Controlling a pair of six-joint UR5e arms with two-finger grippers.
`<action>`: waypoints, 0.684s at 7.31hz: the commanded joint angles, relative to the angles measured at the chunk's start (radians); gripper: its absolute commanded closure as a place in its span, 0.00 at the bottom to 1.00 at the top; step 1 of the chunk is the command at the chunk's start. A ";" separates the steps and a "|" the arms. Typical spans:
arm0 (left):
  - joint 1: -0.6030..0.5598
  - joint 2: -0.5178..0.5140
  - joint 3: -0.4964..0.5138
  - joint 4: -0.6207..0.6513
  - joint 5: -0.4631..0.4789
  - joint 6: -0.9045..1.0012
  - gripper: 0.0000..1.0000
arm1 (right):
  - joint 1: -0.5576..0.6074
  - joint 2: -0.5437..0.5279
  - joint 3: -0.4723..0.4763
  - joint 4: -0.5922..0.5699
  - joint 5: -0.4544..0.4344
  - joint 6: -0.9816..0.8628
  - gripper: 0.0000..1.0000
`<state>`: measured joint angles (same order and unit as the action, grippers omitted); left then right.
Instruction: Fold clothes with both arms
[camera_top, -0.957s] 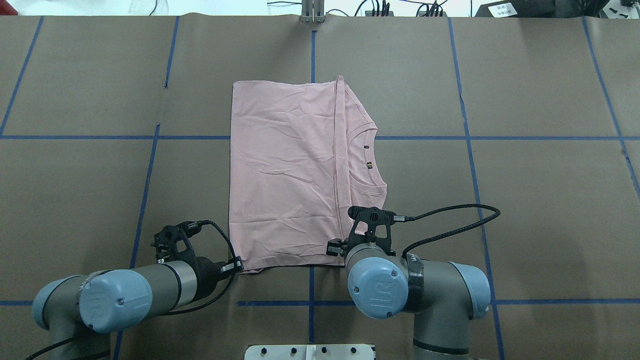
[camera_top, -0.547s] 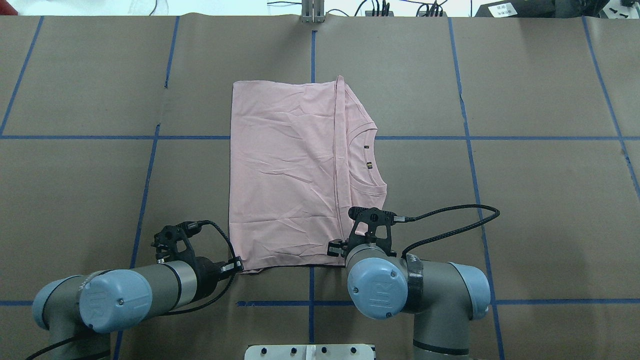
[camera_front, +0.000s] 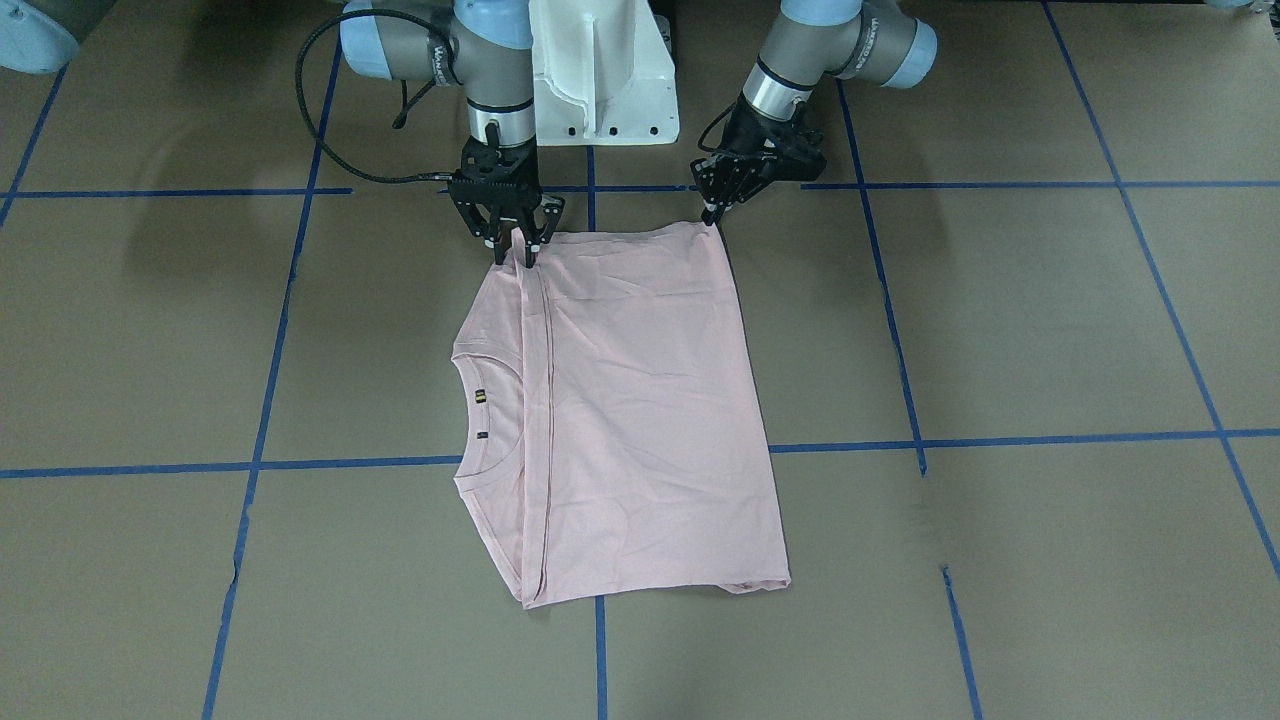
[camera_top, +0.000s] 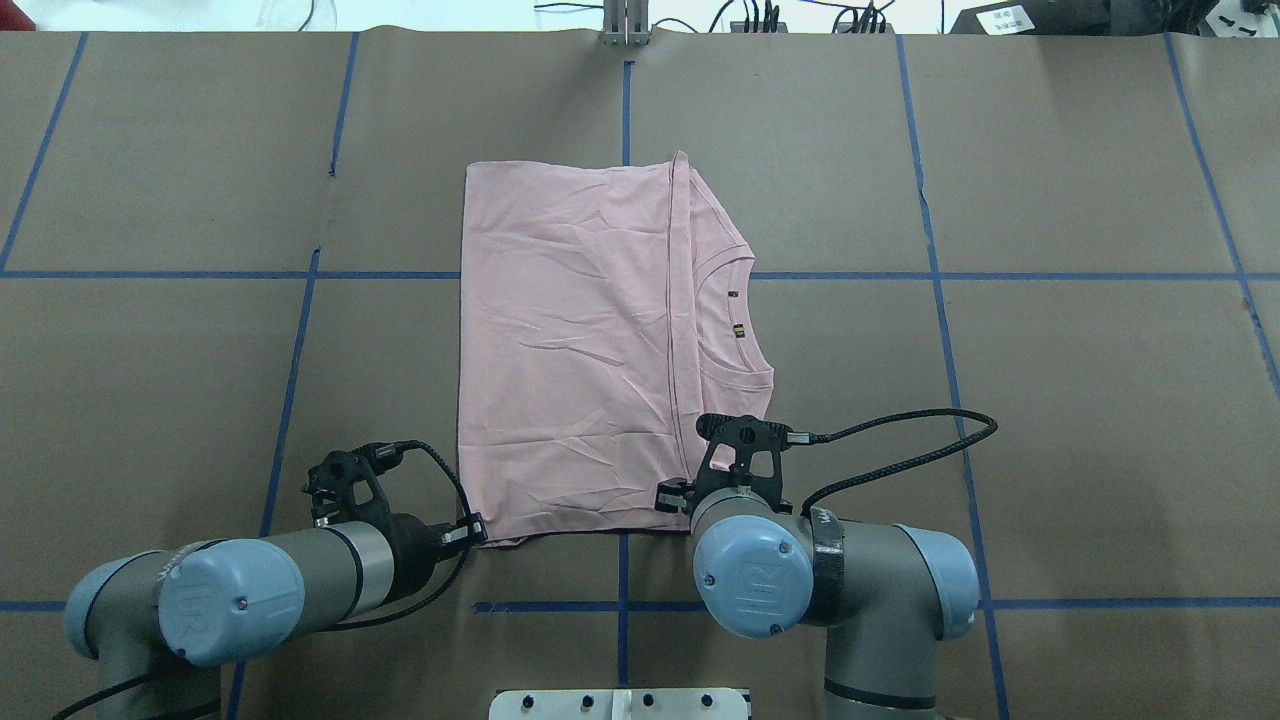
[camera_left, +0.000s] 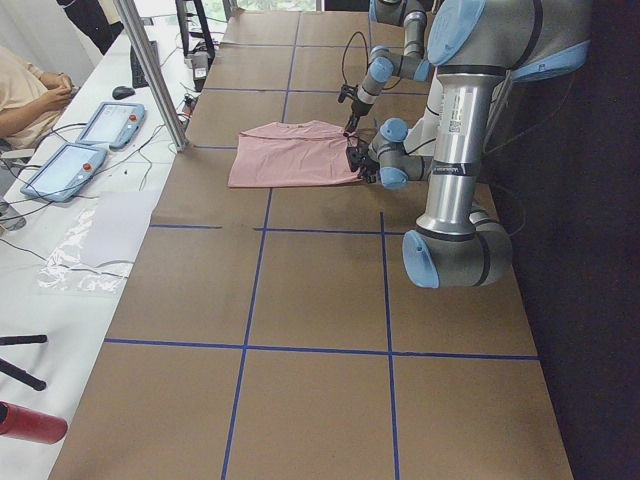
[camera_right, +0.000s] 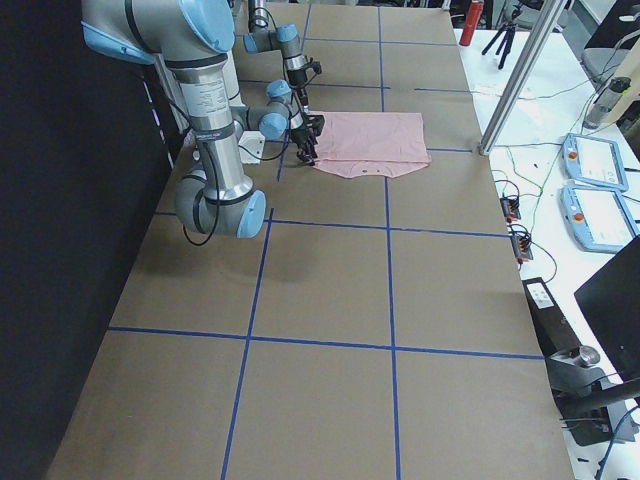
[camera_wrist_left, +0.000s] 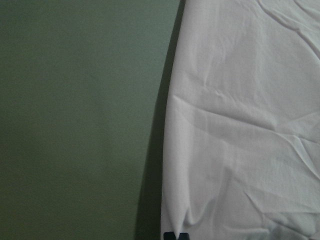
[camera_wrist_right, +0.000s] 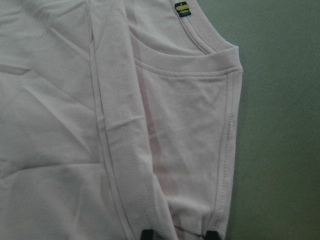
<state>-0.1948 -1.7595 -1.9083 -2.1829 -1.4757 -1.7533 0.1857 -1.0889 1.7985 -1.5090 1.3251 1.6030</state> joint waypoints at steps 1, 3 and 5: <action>0.000 0.000 0.000 0.000 0.000 0.002 1.00 | 0.000 0.004 -0.005 -0.002 0.000 0.002 0.71; 0.000 0.000 0.000 0.000 0.000 0.002 1.00 | 0.000 0.015 -0.007 -0.005 0.000 0.003 1.00; 0.000 0.000 -0.002 0.000 0.000 0.003 1.00 | 0.000 0.018 -0.007 -0.005 0.000 0.005 1.00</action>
<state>-0.1948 -1.7595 -1.9093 -2.1828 -1.4757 -1.7514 0.1854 -1.0743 1.7911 -1.5137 1.3258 1.6075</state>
